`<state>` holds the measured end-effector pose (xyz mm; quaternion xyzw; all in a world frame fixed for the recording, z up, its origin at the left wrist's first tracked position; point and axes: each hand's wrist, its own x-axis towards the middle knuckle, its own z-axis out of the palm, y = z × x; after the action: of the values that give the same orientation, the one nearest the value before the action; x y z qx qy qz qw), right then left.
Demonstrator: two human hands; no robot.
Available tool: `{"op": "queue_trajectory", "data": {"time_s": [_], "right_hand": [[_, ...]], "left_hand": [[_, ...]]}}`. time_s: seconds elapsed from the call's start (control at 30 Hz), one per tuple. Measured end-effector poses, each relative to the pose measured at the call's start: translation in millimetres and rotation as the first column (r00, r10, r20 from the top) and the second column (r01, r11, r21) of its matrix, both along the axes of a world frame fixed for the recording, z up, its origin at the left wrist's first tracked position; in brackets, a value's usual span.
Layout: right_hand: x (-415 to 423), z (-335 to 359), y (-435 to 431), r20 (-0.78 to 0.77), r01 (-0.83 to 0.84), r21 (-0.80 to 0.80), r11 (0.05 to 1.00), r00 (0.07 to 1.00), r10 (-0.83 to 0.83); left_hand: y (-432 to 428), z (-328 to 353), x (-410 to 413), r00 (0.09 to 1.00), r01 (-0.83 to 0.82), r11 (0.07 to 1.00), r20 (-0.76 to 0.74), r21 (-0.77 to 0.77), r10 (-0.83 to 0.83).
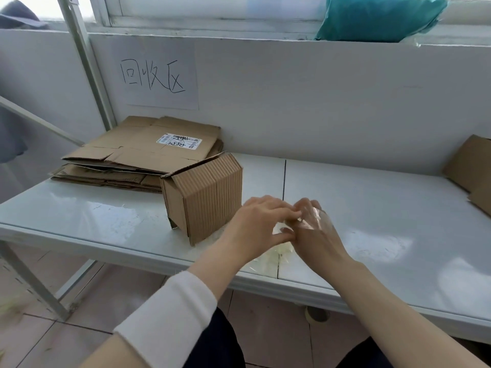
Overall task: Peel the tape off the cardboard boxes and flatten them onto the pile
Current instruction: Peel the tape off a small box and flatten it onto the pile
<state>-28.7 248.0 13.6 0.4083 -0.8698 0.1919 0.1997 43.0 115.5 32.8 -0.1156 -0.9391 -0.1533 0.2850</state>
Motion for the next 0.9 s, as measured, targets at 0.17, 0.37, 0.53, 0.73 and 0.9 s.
{"op": "queue_trajectory", "data": {"time_s": [0.17, 0.37, 0.53, 0.73, 0.9], "right_hand": [[1, 10, 7, 0.011, -0.043, 0.036, 0.998, 0.999, 0.042], [-9, 4, 27, 0.636, 0.162, -0.478, 0.864, 0.741, 0.213], [-16, 7, 33, 0.711, 0.279, -0.601, 0.749, 0.615, 0.341], [-16, 5, 24, 0.684, 0.308, -0.550, 0.776, 0.700, 0.207], [-23, 7, 23, 0.670, 0.344, -0.488, 0.802, 0.736, 0.092]], "left_hand": [[2, 4, -5, 0.998, 0.055, 0.963, -0.036, 0.263, -0.047], [-12, 7, -2, 0.991, -0.123, 0.226, 0.105, 0.966, 0.089], [-12, -11, -9, 0.970, -0.131, 0.679, -0.047, 0.722, 0.237], [-4, -43, -30, 0.926, -0.053, 0.996, 0.376, 0.076, 0.021], [-8, -18, -22, 0.661, 0.021, 0.991, 0.742, 0.130, -0.112]]}}
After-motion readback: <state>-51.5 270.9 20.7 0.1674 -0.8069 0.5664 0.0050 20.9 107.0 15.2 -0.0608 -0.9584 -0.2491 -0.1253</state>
